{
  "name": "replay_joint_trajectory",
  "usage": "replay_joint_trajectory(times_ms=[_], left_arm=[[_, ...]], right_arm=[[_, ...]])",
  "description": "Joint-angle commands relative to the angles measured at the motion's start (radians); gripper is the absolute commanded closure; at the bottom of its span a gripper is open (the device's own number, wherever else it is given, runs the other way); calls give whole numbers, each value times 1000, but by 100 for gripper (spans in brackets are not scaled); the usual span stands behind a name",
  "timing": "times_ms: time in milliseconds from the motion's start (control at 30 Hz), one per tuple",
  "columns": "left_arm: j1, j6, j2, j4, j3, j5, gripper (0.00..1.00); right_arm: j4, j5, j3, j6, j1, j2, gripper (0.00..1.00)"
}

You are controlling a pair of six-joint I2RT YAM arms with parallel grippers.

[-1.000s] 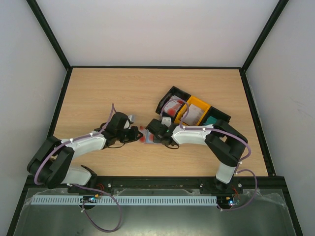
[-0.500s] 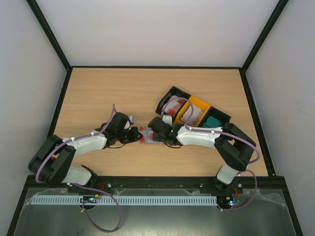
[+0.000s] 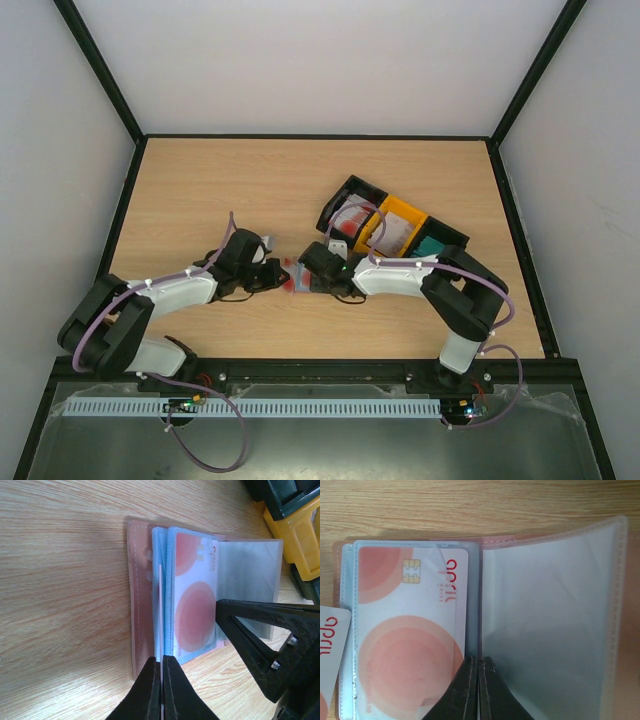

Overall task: Put the credit cards into the card holder
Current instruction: Turn over the card slot in the card holder.

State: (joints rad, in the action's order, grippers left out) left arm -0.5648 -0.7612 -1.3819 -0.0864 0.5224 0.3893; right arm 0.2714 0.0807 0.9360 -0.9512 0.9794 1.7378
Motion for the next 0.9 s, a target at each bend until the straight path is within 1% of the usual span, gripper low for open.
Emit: replay_joint_trajectory(times_ms=[0,333,600,867], left_arm=[[-4,16,1,4,-13,10,97],[-5,19,11,5,-16,27,97],[-6,20,50,31,-21,21,97],[-5,29,19,32,-20,18,97]], right_arm=[[5,-1,-17,-3,3,28,96],[-9,0,-41,-18,-7,32,97],[-16,-4,-38,-20,-8,35,97],[-24,-10,-35,-17,-10,32,97]])
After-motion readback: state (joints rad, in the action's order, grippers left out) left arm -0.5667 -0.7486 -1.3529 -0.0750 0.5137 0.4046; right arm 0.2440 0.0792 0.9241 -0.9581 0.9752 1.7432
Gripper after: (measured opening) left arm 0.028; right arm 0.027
